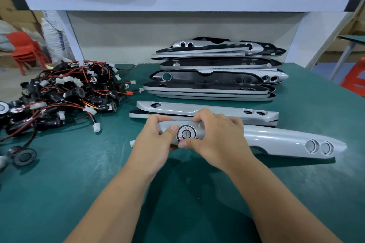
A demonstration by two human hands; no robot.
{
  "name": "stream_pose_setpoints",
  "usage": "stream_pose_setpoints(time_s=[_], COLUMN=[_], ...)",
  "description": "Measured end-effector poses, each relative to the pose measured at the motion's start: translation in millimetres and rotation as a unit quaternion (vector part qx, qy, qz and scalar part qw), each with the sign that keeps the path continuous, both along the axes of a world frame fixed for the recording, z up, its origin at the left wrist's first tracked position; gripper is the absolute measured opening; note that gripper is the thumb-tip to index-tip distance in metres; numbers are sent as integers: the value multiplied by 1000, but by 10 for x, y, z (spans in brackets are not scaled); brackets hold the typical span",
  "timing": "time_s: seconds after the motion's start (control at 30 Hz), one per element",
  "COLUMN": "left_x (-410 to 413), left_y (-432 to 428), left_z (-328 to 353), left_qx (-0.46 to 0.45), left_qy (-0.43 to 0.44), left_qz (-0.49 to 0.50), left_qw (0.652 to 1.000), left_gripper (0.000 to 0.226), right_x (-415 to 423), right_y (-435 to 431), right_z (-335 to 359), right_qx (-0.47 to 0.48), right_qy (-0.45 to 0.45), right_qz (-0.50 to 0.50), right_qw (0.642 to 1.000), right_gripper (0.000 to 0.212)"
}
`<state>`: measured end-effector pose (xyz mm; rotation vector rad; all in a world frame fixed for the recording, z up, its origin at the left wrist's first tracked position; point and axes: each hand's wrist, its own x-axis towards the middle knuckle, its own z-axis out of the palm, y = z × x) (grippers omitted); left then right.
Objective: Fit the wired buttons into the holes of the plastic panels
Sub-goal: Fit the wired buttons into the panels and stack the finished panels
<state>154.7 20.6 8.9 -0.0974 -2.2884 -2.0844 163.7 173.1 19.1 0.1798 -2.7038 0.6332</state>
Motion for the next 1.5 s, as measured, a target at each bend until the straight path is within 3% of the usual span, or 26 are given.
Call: stream_pose_setpoints(time_s=[0.33, 0.5, 0.7, 0.77, 0.83, 0.9, 1.07, 1.3, 1.43, 1.5], left_x=[-67, -147, -194, -170, -124, -101, -143, -177, -147, -118], left_y=[-31, -111, -195, -184, -138, -92, -110, -147, -346, -404], left_z=[-27, -32, -28, -39, -56, -70, -89, -183, -159, -162], left_qx=[8, 26, 20, -7, -89, -147, -144, -145, -29, -109], left_qy=[12, -1, -3, -5, 13, 30, 40, 33, -2, 29], left_qz=[-5, 26, 54, 14, -17, -5, 48, 28, 8, 63], left_qw=[1000, 999, 998, 1000, 996, 989, 988, 988, 1000, 992], left_gripper=[13, 15, 16, 24, 44, 54, 51, 56, 75, 60], right_x=[13, 38, 297, 416, 503, 572, 633, 638, 789, 879], right_y=[-17, 352, 1401, 1662, 1826, 1881, 1805, 1771, 1728, 1727], right_z=[-43, -93, -185, -217, -258, -277, -286, -276, -310, -339], right_qx=[45, 124, 106, 94, 64, 40, 69, 71, 46, 44], right_qy=[42, -74, -167, -156, -127, -84, -12, -10, 17, 31], right_qz=[-41, -65, -205, -235, -223, -217, -238, -226, -175, -149], right_qw=[997, 987, 958, 955, 964, 972, 969, 971, 983, 987], right_gripper=[68, 96, 98, 100, 106, 106, 96, 101, 94, 87])
